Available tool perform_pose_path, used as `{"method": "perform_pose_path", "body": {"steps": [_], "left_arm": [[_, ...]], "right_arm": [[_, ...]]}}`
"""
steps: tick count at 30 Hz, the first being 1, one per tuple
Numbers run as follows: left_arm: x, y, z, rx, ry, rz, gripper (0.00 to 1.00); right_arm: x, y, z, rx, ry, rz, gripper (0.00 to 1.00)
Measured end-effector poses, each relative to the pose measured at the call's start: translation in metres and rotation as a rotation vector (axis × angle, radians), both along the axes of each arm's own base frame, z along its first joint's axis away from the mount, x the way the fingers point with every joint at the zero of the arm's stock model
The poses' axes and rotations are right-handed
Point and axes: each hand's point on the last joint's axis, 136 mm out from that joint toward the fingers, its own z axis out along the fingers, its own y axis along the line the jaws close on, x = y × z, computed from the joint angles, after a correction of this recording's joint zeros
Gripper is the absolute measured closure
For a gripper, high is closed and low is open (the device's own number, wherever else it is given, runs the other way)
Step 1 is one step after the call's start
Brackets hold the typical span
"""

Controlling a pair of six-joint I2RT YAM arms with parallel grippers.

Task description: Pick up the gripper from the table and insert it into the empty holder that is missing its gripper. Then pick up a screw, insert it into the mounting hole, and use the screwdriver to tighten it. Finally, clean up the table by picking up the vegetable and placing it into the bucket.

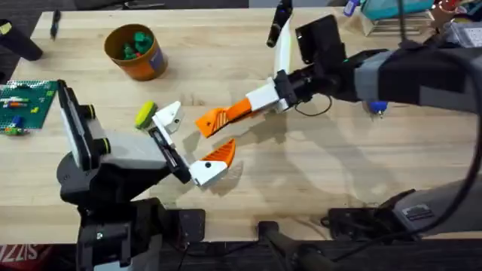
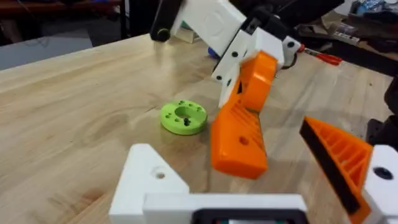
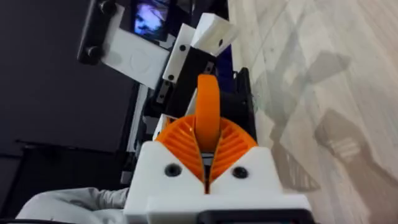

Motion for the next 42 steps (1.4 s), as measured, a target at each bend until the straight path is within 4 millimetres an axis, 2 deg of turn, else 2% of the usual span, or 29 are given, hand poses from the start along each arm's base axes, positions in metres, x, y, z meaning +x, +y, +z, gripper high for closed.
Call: {"method": "perform_pose_path", "body": {"steps": [4, 10, 21, 42], "left_arm": [[0.000, 0.000, 0.000, 0.000, 0.000, 0.000, 0.015], [0.000, 0.000, 0.000, 0.000, 0.000, -0.001, 0.015], [0.000, 0.000, 0.000, 0.000, 0.000, -0.002, 0.016], [-0.005, -0.003, 0.000, -0.005, 0.006, -0.033, 0.016]], "right_arm": [[-0.003, 0.011, -0.002, 0.021, 0.018, 0.041, 0.984], [-0.003, 0.021, 0.006, 0.033, 0.034, 0.061, 0.984], [0.000, 0.024, -0.002, -0.024, 0.151, 0.041, 0.984], [0.014, 0.031, -0.002, -0.046, 0.175, -0.021, 0.984]]}}
